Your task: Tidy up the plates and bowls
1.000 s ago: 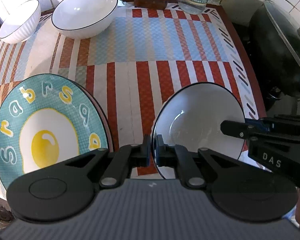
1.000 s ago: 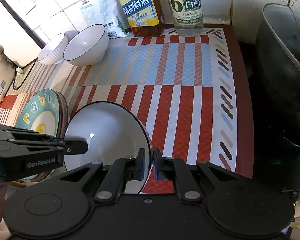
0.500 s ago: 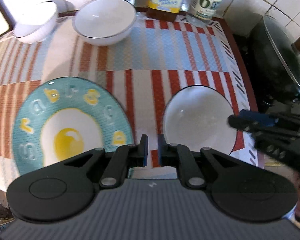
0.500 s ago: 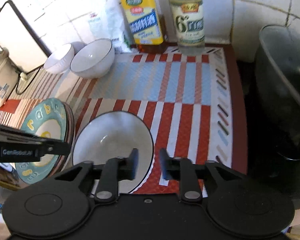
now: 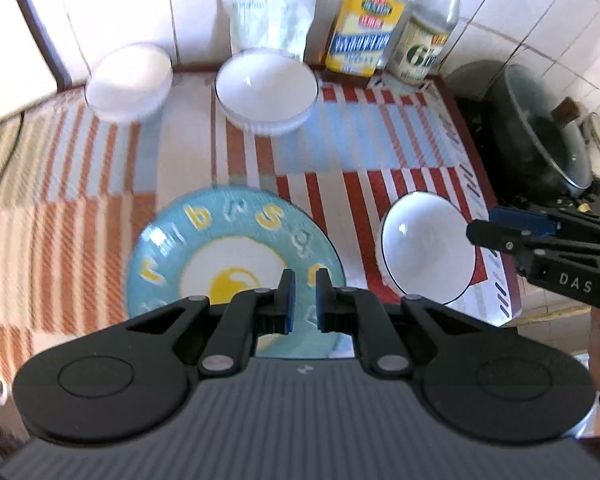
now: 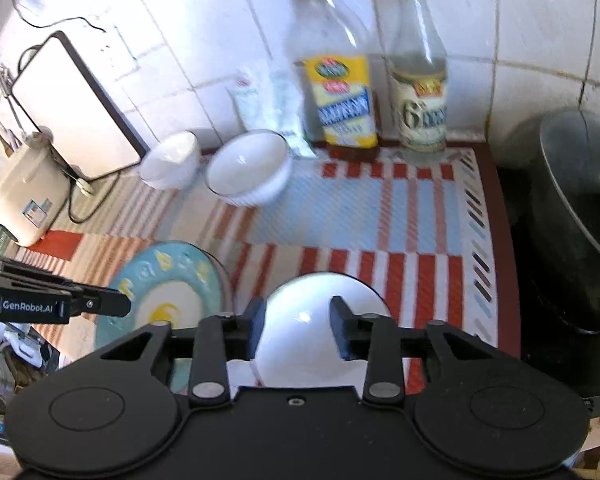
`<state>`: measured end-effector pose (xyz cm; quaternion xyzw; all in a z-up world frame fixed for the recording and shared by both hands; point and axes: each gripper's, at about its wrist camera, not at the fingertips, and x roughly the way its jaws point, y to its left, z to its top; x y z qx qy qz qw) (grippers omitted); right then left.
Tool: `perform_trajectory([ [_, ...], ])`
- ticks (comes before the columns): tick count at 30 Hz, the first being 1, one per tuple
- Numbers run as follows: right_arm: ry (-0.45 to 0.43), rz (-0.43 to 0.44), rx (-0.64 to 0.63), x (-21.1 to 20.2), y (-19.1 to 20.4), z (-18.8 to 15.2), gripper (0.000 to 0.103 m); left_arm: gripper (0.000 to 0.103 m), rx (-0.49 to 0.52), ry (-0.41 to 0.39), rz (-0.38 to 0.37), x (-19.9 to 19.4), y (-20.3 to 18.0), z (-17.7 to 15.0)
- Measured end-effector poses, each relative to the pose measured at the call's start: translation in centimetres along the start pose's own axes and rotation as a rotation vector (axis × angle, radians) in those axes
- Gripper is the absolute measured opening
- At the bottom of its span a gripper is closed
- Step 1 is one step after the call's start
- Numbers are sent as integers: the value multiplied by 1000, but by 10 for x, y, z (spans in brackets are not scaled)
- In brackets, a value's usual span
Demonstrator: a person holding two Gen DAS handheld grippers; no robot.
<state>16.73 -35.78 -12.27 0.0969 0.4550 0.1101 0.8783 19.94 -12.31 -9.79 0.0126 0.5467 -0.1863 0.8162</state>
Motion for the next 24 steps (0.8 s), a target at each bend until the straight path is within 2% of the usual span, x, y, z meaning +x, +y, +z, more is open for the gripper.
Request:
perform_trajectory([
  [2,-27,-7,-16,-6,18,4,45,12,33,-26,-1,-13,9,5],
  [5,-66,-14,-34,-12,44,11,51,17,65,-54,-12,-27,24,13],
  [13,-176,-30,-67,-14,98,28,65,29,127,-107,-5,-39,59,31],
  [19,-216,-38,28,3,107,41,65,35,158,-133,-7,-29,82,49],
  [24,-203,-56,93,29,105,53,65,39,130,-180,-17,-15,97,69],
])
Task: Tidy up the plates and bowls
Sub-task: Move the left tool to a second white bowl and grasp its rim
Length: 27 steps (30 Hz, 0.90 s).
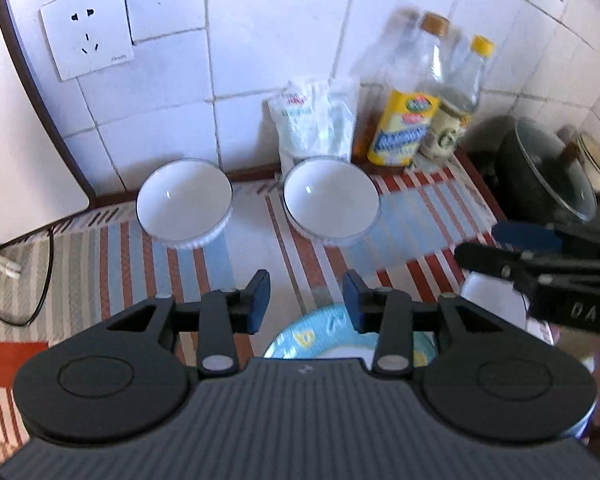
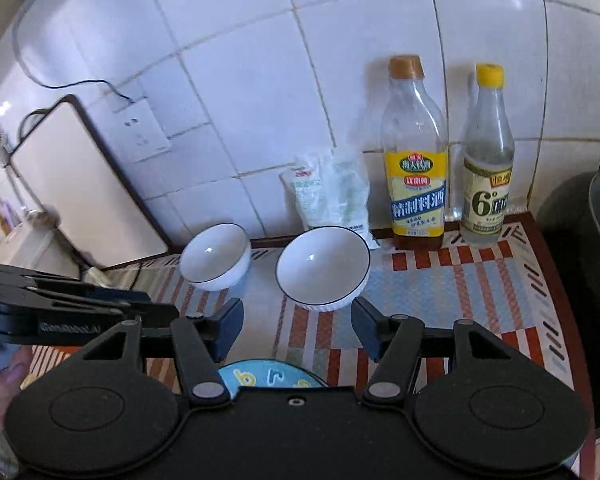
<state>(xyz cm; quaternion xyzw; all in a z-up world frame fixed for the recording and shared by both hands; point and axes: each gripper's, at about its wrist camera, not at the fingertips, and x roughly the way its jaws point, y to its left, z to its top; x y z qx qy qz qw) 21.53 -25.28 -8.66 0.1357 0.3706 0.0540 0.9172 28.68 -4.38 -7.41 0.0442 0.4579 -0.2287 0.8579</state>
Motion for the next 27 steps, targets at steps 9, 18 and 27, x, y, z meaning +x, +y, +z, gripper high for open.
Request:
perform_trajectory([
  [9,50,-4,116,60,-18,13,65,41,-14,-23,29,46,13,33],
  [18,104,-37,201,122,-44,16,65,44,-65,40,47,122,29,39],
  [27,126,-99,294,171,-69,13,59,44,-53,90,6,175,33,49],
])
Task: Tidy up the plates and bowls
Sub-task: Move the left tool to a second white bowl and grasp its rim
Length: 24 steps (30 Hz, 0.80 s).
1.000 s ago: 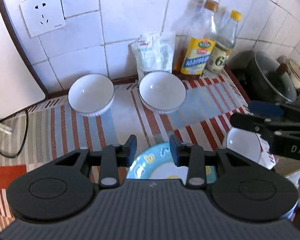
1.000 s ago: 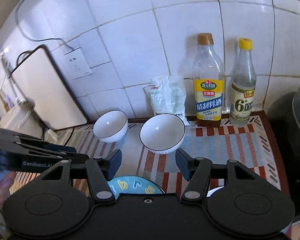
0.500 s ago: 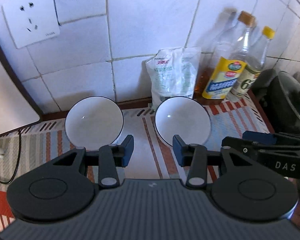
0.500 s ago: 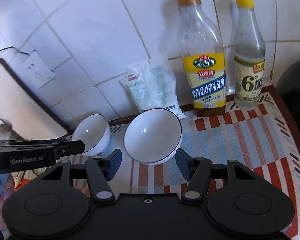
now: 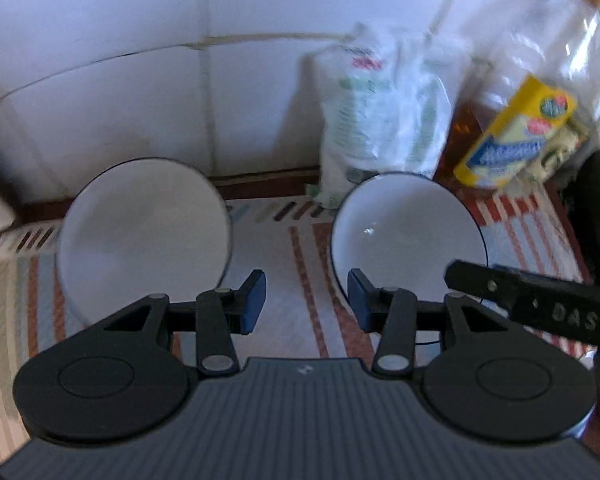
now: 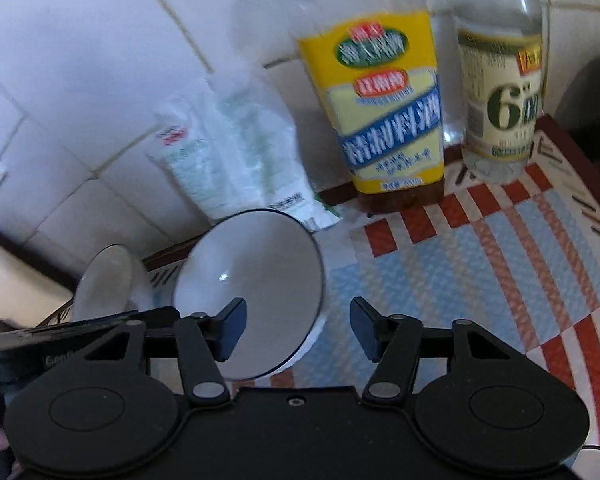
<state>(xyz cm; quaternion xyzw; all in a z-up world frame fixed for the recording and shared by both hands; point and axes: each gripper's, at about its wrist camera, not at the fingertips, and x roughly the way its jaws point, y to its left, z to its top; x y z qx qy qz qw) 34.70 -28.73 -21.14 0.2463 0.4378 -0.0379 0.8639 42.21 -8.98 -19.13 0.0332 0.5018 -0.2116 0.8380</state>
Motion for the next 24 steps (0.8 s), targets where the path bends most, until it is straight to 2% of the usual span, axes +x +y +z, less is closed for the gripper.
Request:
perform_trajectory([
  [3,27,7,50,11,-8,0,47,40,20,10,14,10,-4,5],
  [5,46,11,67,17,-12,-1,44,28,-1,27,-7,18,-4,7],
  [6,50,5,67,19,-12,-1,39,24,-11,34,-25,21,-3,7],
  [8,58,-2,57,23,-11,-1,26,9,-40,45,-66,26,-3,8],
  [9,64,-1,54,25,-10,-1,23,9,-51,48,-69,27,-3,8],
  [16,68,-51,-3,23,0,-5,22,7,6,46,-10,20,-20,4],
  [24,85,-28,-12,-9,7,-18,22,7,22,22,15,-17,-35,-12],
])
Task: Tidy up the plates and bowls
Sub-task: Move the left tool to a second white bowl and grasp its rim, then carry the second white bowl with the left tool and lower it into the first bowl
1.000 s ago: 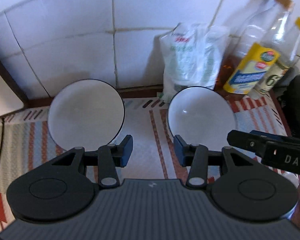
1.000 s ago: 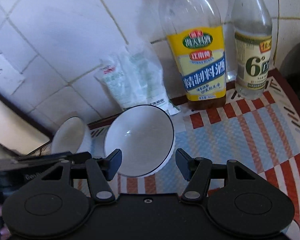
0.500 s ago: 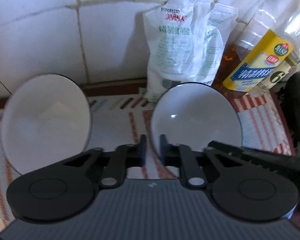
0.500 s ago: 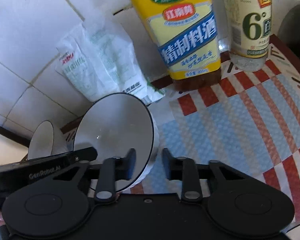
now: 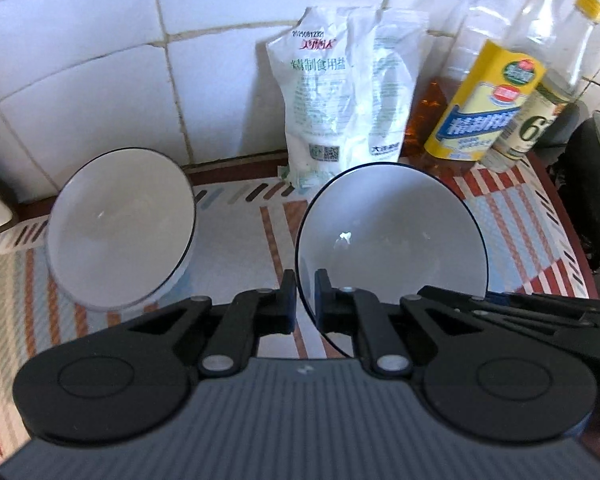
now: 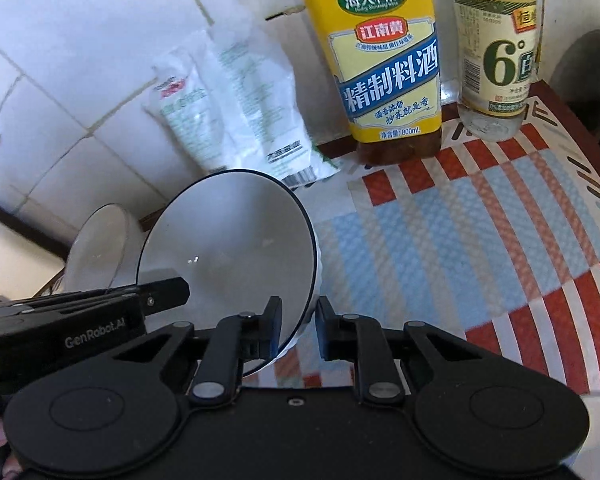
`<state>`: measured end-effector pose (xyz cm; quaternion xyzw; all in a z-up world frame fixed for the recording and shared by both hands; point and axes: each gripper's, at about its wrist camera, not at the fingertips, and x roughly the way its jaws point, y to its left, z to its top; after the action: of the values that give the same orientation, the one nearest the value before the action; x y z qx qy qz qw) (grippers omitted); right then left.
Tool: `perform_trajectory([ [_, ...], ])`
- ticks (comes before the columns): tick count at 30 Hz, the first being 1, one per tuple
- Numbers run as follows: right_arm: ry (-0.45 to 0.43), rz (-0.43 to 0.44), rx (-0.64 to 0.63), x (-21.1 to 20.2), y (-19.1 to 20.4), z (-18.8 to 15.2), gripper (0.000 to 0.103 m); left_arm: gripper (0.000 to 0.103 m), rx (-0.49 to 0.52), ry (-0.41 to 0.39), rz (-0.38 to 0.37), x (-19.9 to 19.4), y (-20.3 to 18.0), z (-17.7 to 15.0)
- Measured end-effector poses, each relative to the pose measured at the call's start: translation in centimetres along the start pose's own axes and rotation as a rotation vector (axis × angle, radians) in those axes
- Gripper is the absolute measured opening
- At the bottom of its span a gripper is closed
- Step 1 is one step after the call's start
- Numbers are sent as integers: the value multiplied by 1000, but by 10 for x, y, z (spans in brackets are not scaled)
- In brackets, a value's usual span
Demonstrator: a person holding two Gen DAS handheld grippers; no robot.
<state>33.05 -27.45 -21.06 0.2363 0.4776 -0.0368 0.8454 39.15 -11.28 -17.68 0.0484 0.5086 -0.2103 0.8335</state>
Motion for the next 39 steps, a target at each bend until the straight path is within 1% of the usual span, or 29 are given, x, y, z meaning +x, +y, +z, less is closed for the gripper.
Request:
perform_trajectory([
  [6,-11,22,-20,-38,7,-18,22,8,-12,-5,3,-36,-7,-23],
  [10,-21,44,-4,-60,5,-30,22,8,10,-29,27,-58,-19,-37],
  [16,-41,47,-34,-95,4,-49,22,8,40,-49,37,-91,-36,-53],
  [19,-49,52,-41,-111,0,-55,22,8,64,-73,43,-109,-49,-58],
  [26,-75,51,-68,-152,-16,-64,22,8,107,-116,53,-139,-87,-71],
  [32,-108,52,-73,-183,-35,-71,22,8,133,-125,49,-157,-118,-79],
  [35,-115,51,-61,-195,-48,-77,22,8,152,-142,24,-164,-133,-82],
  [39,-131,70,-5,-206,-71,-87,22,8,166,-122,10,-163,-152,-85],
])
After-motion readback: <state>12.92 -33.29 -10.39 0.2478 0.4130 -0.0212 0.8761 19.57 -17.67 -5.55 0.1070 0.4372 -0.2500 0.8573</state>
